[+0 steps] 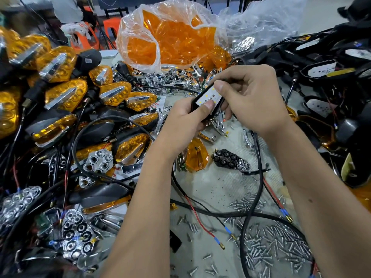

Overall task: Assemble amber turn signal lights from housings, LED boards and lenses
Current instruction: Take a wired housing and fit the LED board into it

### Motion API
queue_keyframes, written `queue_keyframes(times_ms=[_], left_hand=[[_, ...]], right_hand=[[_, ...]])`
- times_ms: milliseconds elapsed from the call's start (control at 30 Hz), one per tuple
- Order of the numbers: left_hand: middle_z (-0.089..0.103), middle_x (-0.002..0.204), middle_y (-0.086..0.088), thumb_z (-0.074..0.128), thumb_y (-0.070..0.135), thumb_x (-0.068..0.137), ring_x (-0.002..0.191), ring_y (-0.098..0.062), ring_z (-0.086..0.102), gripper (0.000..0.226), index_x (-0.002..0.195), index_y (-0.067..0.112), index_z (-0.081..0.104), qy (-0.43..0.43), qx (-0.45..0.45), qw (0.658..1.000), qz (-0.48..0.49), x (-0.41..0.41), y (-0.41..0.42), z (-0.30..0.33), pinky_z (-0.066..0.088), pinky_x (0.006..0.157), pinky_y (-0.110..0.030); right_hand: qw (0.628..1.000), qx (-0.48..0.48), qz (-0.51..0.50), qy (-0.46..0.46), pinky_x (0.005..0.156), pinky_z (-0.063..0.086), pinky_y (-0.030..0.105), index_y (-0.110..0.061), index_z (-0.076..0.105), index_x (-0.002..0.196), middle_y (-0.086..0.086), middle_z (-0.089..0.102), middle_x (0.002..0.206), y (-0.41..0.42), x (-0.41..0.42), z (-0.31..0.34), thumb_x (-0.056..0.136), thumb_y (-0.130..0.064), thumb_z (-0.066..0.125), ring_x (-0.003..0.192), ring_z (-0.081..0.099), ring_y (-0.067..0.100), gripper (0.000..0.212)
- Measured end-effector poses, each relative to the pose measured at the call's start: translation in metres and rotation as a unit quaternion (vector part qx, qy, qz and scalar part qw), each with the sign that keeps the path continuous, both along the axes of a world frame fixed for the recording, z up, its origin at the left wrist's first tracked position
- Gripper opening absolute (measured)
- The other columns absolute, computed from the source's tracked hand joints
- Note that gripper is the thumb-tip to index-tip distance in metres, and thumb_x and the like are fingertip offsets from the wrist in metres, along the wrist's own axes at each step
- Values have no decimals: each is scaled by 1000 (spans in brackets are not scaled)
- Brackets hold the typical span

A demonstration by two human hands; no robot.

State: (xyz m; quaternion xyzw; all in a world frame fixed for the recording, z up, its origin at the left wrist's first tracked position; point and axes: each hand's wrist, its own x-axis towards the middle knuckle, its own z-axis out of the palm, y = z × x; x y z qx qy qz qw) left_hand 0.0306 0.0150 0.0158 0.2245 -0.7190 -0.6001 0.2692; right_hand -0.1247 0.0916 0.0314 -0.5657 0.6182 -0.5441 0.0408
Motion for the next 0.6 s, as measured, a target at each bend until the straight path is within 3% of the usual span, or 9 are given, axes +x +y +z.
queue_keyframes(times_ms=[267, 433, 600], left_hand=[[34, 55, 15, 49, 18, 109, 42, -2, 27, 26, 83, 18, 50, 7, 18, 1000, -6, 0, 0, -1, 23, 40, -14], [40, 56, 10, 50, 20, 109, 40, -1, 34, 25, 85, 17, 53, 7, 15, 1000, -3, 0, -1, -1, 26, 40, -14], [56, 63, 0, 56, 31, 103, 51, -18, 48, 21, 90, 15, 57, 3, 11, 1000, -11, -2, -3, -5, 38, 46, -26]], right_hand=[[999, -5, -20, 33, 52, 56, 42, -9, 79, 96, 4, 71, 72, 2, 6, 6, 95, -11, 66, 55, 67, 19, 12], [999, 3, -24, 47, 62, 50, 24, -7, 80, 98, -11, 68, 76, 2, 7, 10, 94, -8, 67, 64, 63, 3, 13], [999, 24, -16, 39, 58, 46, 21, -9, 80, 97, -17, 64, 68, 3, 3, 11, 94, -10, 67, 59, 61, 3, 14]])
